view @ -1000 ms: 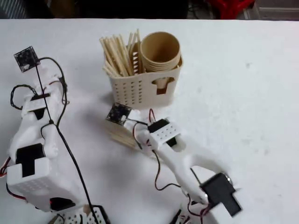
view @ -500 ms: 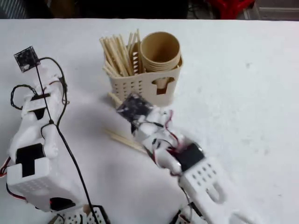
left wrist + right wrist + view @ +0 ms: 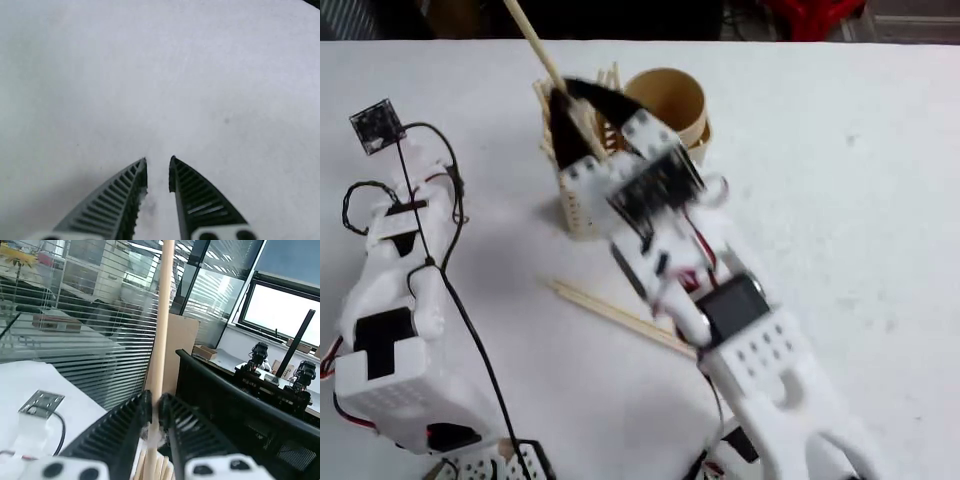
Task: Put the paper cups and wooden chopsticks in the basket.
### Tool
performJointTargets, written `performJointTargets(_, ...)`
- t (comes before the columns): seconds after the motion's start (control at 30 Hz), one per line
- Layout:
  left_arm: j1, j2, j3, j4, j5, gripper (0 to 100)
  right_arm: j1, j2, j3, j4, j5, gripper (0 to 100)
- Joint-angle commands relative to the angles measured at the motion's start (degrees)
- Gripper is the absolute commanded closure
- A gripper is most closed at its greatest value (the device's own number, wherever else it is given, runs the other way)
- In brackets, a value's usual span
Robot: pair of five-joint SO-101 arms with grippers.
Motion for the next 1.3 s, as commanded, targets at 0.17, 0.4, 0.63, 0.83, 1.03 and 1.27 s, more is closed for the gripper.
performJointTargets(0.17,0.2,-0.6,-2.3,0.2,-0.5,91,-0.1,20.2,-23.6,5.8,-1.0,95.0)
performJointTargets(0.4,0.2,-0.6,-2.3,-0.1,-0.5,91,0.8,21.1,-24.7,10.2,-0.8,86.9)
performJointTargets(0.63,0.2,-0.6,-2.3,0.2,-0.5,91,0.4,17.6,-24.7,30.3,-1.0,97.9)
performJointTargets(0.83,0.2,-0.6,-2.3,0.2,-0.5,91,0.2,11.7,-23.1,59.8,-0.5,96.4)
performJointTargets(1.03,0.2,-0.6,-2.3,0.3,-0.5,91,-4.6,11.7,-5.8,60.6,12.3,96.2)
performJointTargets(1.27,0.2,-0.6,-2.3,0.2,-0.5,91,-6.5,12.4,20.5,39.6,21.1,92.1)
